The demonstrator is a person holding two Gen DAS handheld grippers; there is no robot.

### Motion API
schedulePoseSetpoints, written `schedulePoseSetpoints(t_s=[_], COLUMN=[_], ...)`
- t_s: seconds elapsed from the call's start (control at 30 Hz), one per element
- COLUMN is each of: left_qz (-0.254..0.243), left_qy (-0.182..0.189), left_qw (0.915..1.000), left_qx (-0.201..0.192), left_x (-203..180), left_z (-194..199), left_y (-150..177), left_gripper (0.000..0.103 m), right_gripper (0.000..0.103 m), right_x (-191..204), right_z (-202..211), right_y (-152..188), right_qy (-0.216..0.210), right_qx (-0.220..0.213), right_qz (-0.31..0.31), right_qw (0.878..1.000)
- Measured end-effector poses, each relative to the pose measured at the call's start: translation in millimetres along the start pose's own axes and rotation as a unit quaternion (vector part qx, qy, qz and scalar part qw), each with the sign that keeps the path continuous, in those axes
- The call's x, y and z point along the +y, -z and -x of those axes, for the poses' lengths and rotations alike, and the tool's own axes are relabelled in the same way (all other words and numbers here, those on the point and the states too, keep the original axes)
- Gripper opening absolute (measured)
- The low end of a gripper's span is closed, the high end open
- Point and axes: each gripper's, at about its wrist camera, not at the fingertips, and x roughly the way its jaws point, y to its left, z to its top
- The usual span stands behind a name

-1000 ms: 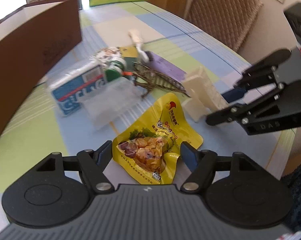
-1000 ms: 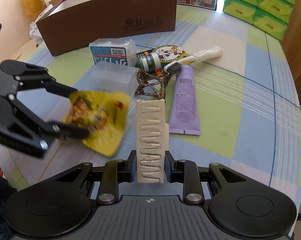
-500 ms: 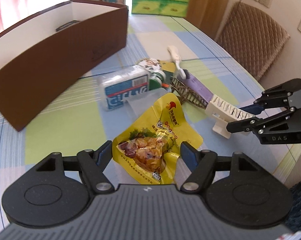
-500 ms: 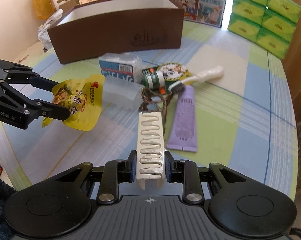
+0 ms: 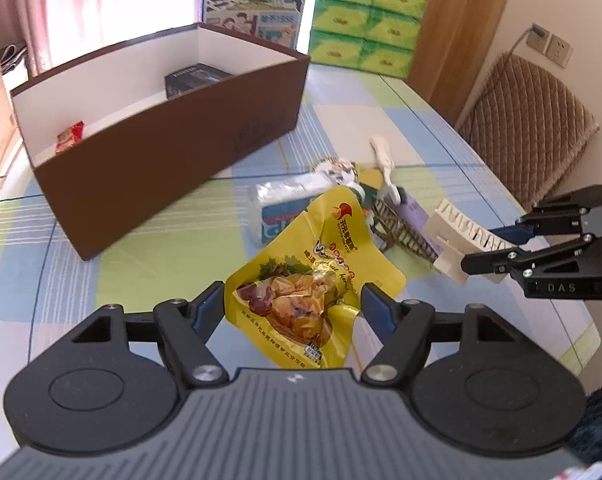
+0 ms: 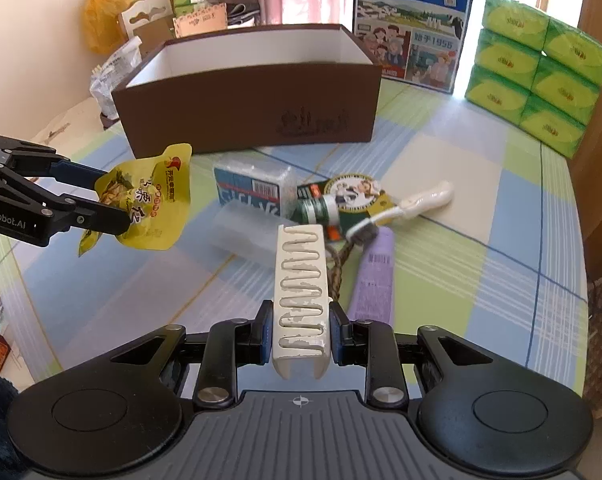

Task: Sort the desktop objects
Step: 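Grasp the yellow snack bag with the left gripper and lift it, then carry the yellow bag with the left gripper while the right carries the white holder into the box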

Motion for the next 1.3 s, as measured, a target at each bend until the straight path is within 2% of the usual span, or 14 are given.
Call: schedulePoseSetpoints(t_s=[0.57, 0.93, 1.3], left_qz=[0.028, 0.036, 0.053], left_qy=[-0.032, -0.062, -0.078], left_qw=[0.9977, 0.9926, 0.9892], left_qx=[-0.052, -0.098, -0.112], left_x=[27.2, 59.4, 95.2], left_z=[30.7, 36.9, 25.7], left_y=[-35.1, -82.1, -123.3], left_gripper=[0.069, 0.069, 0.070], right_gripper=[0.025, 0.025, 0.025], right_x=[8.0, 11.1, 11.6], right_z=[4.8, -8.6, -32.7], right_y=[-62.3, -126.4, -195.5], right_qy=[-0.018, -0.034, -0.046], right_qx=[-0.060, -0.105, -0.136], right_qz=[0.041, 0.071, 0.080], right_qw=[0.997, 0.991, 0.986])
